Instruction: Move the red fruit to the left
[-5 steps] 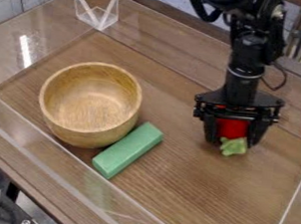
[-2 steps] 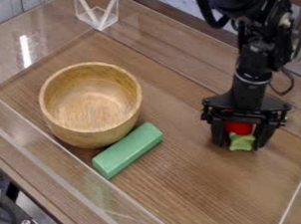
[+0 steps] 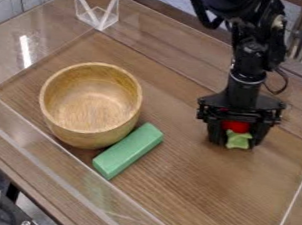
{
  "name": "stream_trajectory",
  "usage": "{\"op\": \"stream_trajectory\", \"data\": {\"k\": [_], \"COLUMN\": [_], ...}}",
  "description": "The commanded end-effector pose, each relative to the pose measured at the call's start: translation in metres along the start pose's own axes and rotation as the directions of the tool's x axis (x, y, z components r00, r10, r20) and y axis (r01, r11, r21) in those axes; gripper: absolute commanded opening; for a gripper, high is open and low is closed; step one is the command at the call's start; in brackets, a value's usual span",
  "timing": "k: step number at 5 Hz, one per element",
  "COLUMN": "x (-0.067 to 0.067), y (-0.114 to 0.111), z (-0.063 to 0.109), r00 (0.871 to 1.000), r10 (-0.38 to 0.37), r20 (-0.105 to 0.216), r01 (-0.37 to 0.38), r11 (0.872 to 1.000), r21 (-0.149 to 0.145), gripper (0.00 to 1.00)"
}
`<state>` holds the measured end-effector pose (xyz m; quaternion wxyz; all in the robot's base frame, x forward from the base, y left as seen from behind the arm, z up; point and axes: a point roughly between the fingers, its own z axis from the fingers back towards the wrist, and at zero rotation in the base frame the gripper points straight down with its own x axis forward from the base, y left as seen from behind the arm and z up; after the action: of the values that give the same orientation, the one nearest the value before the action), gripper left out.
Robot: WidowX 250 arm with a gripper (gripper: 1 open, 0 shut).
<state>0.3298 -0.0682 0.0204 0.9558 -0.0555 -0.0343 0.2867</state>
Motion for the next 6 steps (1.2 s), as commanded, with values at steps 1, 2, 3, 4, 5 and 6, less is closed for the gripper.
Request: {"op": "stream_trajectory", "data": {"k": [1,2,3,4,5,6], "x": [0.001,0.001,0.001,-0.002,-0.004,-0.007], "y": [-0.005,-0.006,-0.006,-0.012,-0.018,-0.022], "z": [0.005,0.005,0.006,0.016,0.027,0.026], "r00": [0.999,0.998,0.997,0.999,0.999,0.998], "r10": [-0.023,-0.047,-0.07,-0.02,0.031,0.048], "r20": [0.027,0.029,0.03,0.038,0.044,0.043], "r01": [0.023,0.047,0.07,0.021,-0.03,-0.047], "r11": [1.0,0.999,0.998,1.0,0.999,0.998], "r21": [-0.009,-0.006,-0.007,-0.005,-0.01,-0.03], "gripper": [1.0,1.0,1.0,1.0,1.0,1.0]}}
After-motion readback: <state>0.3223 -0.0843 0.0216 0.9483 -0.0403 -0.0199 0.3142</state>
